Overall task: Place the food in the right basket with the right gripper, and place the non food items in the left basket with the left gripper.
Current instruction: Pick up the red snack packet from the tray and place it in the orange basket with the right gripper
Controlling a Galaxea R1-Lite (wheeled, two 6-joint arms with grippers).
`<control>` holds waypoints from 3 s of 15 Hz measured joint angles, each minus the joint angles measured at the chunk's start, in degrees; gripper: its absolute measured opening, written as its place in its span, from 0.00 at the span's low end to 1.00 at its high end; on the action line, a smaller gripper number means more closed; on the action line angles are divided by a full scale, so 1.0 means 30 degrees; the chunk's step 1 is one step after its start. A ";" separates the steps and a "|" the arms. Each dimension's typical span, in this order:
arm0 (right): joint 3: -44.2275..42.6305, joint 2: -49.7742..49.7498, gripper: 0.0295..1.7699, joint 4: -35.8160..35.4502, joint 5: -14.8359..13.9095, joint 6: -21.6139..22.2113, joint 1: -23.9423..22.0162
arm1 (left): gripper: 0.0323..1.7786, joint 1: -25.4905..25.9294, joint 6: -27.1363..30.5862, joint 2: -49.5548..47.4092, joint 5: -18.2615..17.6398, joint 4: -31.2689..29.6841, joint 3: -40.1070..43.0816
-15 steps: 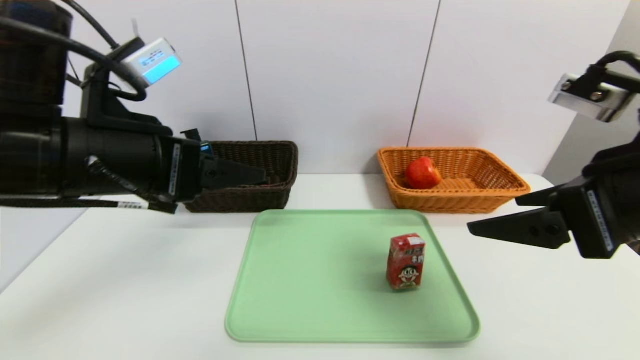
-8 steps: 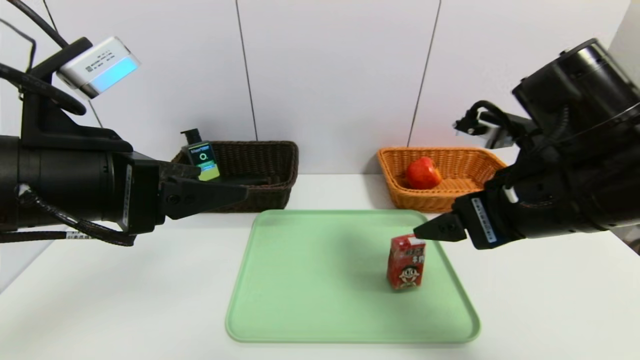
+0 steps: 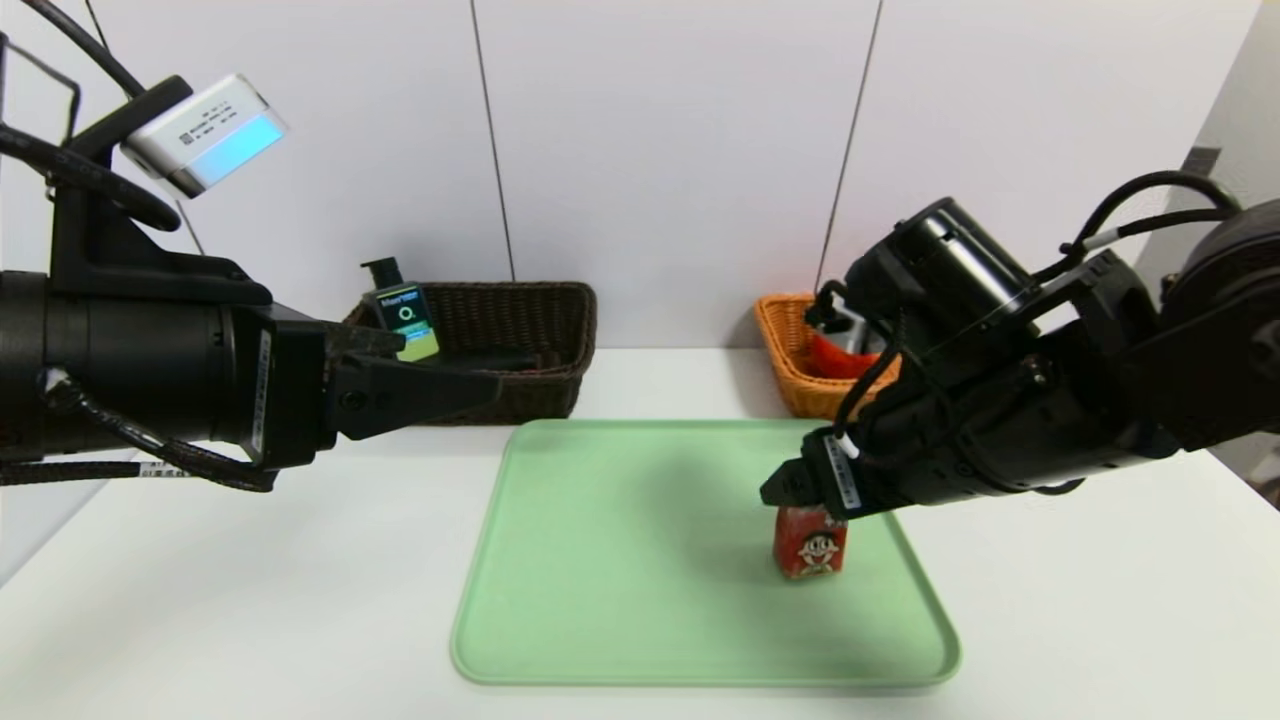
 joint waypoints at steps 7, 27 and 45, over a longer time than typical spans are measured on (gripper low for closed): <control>-0.2649 0.2353 0.96 0.2113 -0.0459 0.0809 0.0130 | 0.95 0.0000 -0.0008 -0.0004 0.0037 -0.0053 0.0268; -0.5136 0.5116 0.51 0.5421 -0.0276 0.2251 0.0016 | 0.95 0.0028 -0.0065 -0.0057 0.0098 -0.0081 0.0866; -0.8594 0.1727 0.34 0.5181 -0.2280 0.1353 -0.2995 | 0.95 0.0028 -0.0053 -0.0028 0.0053 -0.0098 0.0866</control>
